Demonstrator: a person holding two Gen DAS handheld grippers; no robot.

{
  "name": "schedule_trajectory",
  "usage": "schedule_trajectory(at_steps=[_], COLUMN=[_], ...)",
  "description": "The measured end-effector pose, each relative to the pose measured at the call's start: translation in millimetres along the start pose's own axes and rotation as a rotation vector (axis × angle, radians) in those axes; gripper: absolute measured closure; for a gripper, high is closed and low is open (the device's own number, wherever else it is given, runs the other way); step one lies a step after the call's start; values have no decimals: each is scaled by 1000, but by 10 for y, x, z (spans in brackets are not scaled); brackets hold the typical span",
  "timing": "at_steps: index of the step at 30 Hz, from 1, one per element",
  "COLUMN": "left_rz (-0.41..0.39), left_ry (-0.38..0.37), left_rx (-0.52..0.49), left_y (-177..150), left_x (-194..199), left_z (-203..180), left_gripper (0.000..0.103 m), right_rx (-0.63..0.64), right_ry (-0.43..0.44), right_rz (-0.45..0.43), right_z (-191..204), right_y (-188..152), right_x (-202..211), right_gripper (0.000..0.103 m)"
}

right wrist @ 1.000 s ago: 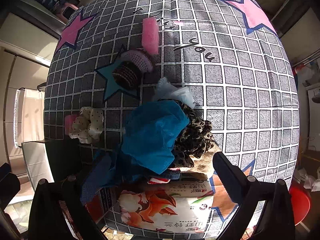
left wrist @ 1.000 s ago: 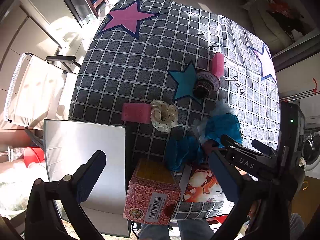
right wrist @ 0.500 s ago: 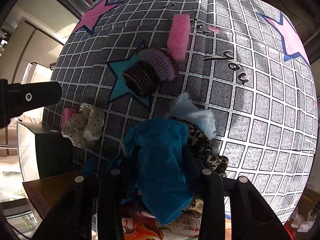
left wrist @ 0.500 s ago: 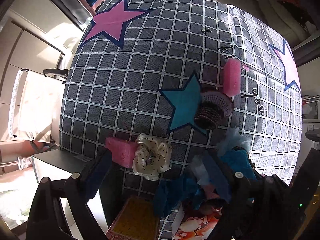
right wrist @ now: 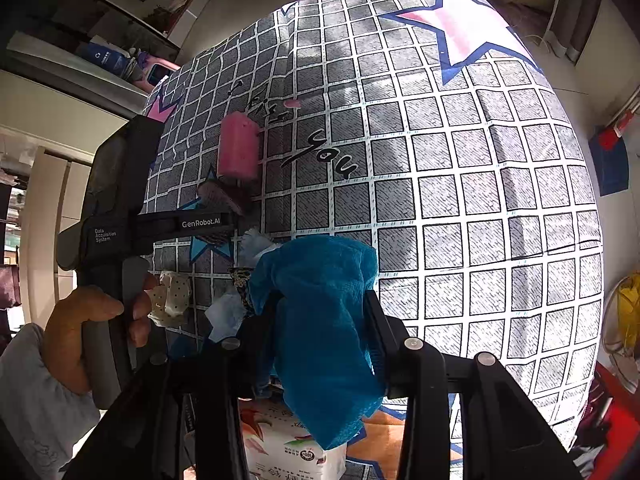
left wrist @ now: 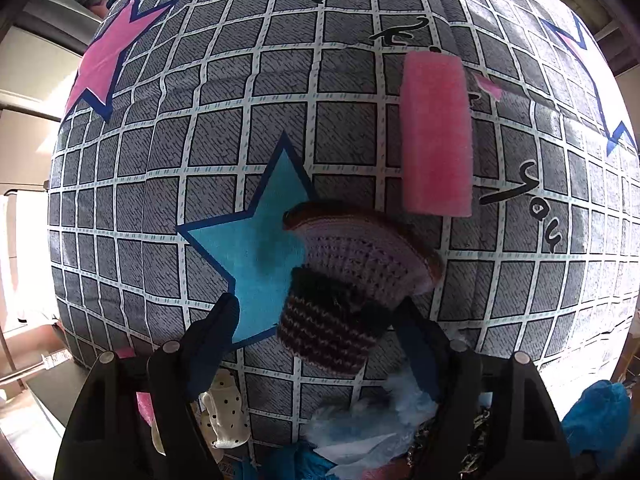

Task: Organize soft objects
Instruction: 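Grasp the knitted striped hat with the left tool while the right tool grasps the blue cloth, then carry the hat and blue cloth over the open white box with both tools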

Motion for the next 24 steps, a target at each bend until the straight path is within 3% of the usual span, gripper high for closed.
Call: schedule_trajectory(at_steps=[2, 4, 5, 10, 19, 24], left_rz=[8, -22, -28, -109, -212, -244], left_ry=[7, -38, -39, -39, -26, -35], left_rx=[-17, -27, -24, 10, -74, -131], left_y=[9, 1, -2, -162, -843, -1269], left_x=[-69, -32, -14, 281, 789, 813], left_z=[-36, -52, -48, 54, -135, -279], left_gripper=[40, 61, 65, 67, 67, 67], right_rx=[-28, -46, -48, -28, -12, 10], right_ry=[5, 12, 12, -21, -42, -66], right_rz=[-13, -27, -31, -26, -6, 5], right_z=[-69, -123, -144, -164, -195, -190], right_y=[-42, -68, -83, -115, -277, -390], right_x=[41, 83, 103, 124, 198, 255], right_gripper=[62, 62, 62, 62, 62, 62])
Point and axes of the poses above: each gripper's, at about its wrist camera, not at the fingertips, and x roughly against the way its jaws point, z to its left, y to its top, the point moved 3 cm from there along -x, roughly the way its jaws point, and after that the axes turned 15 degrees about z, right-handed, at the moved point
